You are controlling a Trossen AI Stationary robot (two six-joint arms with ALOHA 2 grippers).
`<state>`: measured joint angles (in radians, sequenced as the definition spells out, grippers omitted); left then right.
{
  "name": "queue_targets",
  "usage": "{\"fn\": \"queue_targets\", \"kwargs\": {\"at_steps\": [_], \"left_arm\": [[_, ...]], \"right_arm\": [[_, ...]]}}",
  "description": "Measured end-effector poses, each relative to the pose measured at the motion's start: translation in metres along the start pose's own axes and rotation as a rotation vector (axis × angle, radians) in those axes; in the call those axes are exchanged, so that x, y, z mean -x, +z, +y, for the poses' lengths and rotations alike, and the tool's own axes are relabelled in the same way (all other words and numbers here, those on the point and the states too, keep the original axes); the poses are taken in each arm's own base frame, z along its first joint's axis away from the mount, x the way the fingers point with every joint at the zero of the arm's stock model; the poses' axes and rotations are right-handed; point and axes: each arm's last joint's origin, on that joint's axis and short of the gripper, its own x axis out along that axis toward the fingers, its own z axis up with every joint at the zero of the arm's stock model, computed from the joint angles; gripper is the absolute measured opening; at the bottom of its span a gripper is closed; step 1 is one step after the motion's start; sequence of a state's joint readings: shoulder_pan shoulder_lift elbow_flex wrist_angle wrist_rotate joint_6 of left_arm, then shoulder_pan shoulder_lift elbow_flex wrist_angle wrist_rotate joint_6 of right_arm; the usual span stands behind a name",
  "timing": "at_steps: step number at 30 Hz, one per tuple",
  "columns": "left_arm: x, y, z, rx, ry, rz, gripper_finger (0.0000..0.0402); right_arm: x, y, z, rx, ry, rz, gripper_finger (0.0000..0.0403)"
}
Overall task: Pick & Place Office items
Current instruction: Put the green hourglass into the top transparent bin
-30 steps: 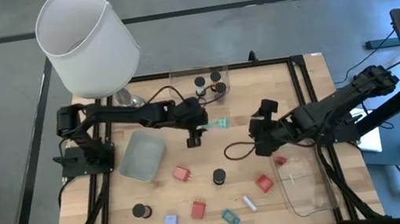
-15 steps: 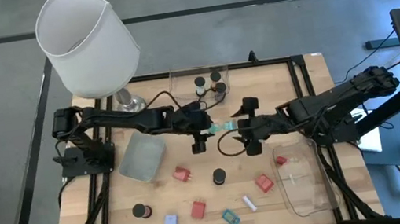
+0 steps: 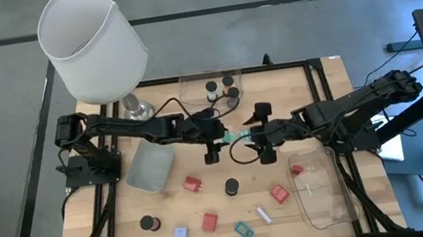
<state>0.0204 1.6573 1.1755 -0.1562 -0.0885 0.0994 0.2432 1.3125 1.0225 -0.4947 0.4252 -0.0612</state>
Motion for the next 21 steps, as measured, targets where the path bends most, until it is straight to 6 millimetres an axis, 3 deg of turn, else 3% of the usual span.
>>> {"fn": "queue_targets", "kwargs": {"at_steps": [12,21], "left_arm": [[0.0,0.0003,0.0007,-0.002,0.024,-0.001,0.0201],[0.0,0.0025,0.0009,0.019,0.027,-0.025,0.0231]], "right_arm": [[0.0,0.0,-0.0001,-0.023,-0.002,0.0,0.0206],[0.0002,0.0016,-0.0001,-0.062,-0.004,-0.016,0.0202]]}}
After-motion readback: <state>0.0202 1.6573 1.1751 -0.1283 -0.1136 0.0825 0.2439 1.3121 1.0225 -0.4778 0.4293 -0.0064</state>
